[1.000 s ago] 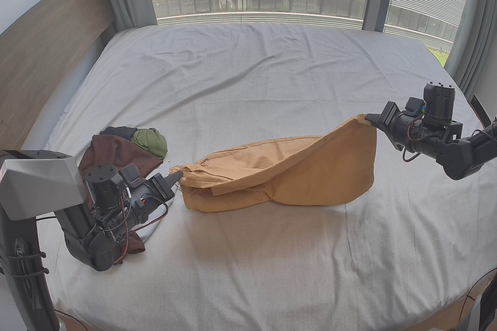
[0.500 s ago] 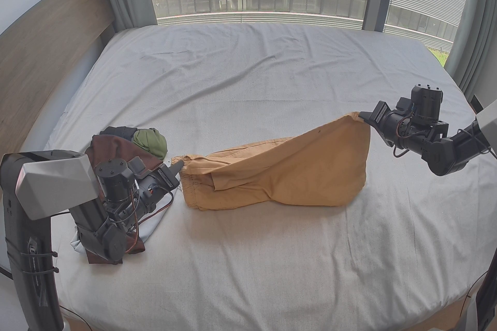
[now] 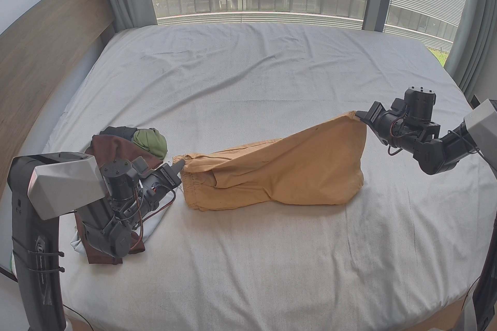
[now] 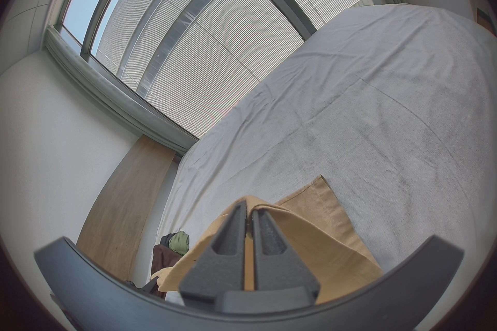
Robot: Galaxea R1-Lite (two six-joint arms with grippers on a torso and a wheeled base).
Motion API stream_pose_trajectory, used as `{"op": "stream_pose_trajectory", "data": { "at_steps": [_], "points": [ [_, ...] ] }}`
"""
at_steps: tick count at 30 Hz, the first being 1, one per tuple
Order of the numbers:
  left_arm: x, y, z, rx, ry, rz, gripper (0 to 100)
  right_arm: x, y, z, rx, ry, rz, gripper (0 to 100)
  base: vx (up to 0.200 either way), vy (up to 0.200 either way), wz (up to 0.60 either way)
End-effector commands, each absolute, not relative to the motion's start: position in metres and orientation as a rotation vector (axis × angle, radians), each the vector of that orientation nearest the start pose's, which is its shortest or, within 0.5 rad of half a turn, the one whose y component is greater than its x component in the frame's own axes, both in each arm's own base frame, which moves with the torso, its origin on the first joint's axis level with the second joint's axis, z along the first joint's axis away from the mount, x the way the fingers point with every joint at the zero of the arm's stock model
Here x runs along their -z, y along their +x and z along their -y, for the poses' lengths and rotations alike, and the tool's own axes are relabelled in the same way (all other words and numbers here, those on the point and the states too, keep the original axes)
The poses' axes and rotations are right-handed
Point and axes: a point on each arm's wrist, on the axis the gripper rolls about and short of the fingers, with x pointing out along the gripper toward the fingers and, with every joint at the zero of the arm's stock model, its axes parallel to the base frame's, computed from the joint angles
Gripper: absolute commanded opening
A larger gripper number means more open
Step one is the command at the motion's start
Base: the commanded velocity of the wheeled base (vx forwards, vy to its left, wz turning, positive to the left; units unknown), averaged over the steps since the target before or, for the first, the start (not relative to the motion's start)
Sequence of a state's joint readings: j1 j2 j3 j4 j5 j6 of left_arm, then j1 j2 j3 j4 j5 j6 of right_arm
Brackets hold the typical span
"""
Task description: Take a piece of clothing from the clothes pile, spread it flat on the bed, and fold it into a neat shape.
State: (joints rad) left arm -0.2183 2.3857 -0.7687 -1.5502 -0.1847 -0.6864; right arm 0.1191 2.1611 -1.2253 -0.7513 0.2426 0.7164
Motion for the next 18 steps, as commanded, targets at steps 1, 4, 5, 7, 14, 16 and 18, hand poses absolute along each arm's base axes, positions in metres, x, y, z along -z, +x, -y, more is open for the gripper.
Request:
{"op": "stream_pose_trajectory", "data": {
  "at_steps": [1, 4, 5, 7, 14, 16, 18],
  "points": [
    [-0.013, 0.383, 0.085, 0.352, -0.679, -0.205, 0, -0.129, 0.435, -0.058, -0.279, 0.718, -0.308, 0, 0.0, 0.0, 0.0],
    [-0.011, 0.386, 0.084, 0.35, -0.679, -0.201, 0, -0.131, 0.437, -0.058, -0.283, 0.716, -0.297, 0, 0.0, 0.0, 0.0],
    [-0.011, 0.387, 0.084, 0.349, -0.679, -0.202, 0, -0.13, 0.439, -0.058, -0.283, 0.716, -0.297, 0, 0.0, 0.0, 0.0],
    [-0.011, 0.388, 0.085, 0.351, -0.682, -0.197, 0, -0.13, 0.441, -0.058, -0.285, 0.716, -0.293, 0, 0.0, 0.0, 0.0],
    [-0.009, 0.392, 0.085, 0.354, -0.684, -0.19, 0, -0.124, 0.448, -0.059, -0.283, 0.714, -0.293, 100, 0.0, 0.0, 0.0],
    [-0.008, 0.392, 0.085, 0.353, -0.684, -0.191, 100, -0.125, 0.451, -0.06, -0.286, 0.709, -0.285, 100, 0.0, 0.0, 0.0],
    [-0.009, 0.394, 0.085, 0.355, -0.684, -0.187, 100, -0.123, 0.453, -0.06, -0.288, 0.706, -0.28, 100, 0.0, 0.0, 0.0]
  ]
}}
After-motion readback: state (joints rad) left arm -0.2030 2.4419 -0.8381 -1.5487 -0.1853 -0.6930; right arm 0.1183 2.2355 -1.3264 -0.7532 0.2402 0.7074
